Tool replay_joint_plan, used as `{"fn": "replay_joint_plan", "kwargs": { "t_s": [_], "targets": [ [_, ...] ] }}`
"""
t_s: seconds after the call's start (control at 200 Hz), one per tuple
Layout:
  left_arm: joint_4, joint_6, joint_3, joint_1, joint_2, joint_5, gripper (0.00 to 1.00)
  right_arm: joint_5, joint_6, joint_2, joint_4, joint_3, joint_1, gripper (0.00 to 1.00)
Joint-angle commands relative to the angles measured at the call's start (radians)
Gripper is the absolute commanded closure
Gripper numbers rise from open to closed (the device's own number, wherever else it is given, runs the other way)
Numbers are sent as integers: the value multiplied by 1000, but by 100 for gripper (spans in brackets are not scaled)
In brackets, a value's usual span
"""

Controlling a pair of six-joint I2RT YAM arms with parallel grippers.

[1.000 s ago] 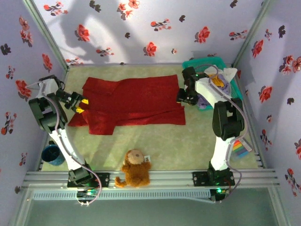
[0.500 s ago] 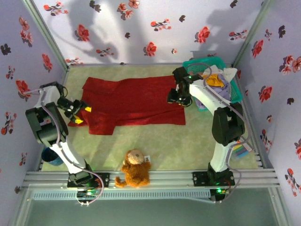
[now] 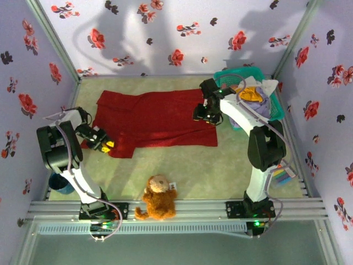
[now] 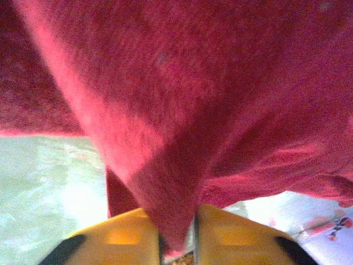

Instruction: Fold and stack the t-shirts

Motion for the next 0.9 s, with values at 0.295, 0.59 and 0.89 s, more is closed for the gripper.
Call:
{"fn": "replay_joint_plan", "kwargs": {
  "t_s": [0.295, 0.59, 0.89],
  "targets": [
    [-8, -109, 421, 9, 168, 128, 100, 10, 5, 6, 4, -32, 2, 43],
    [244, -346, 553, 12, 344, 240, 62, 14, -2, 4, -4, -40, 1, 43],
    [290, -327, 498, 23, 244, 219, 43, 10, 8, -12, 7, -73, 2, 42]
  ]
}}
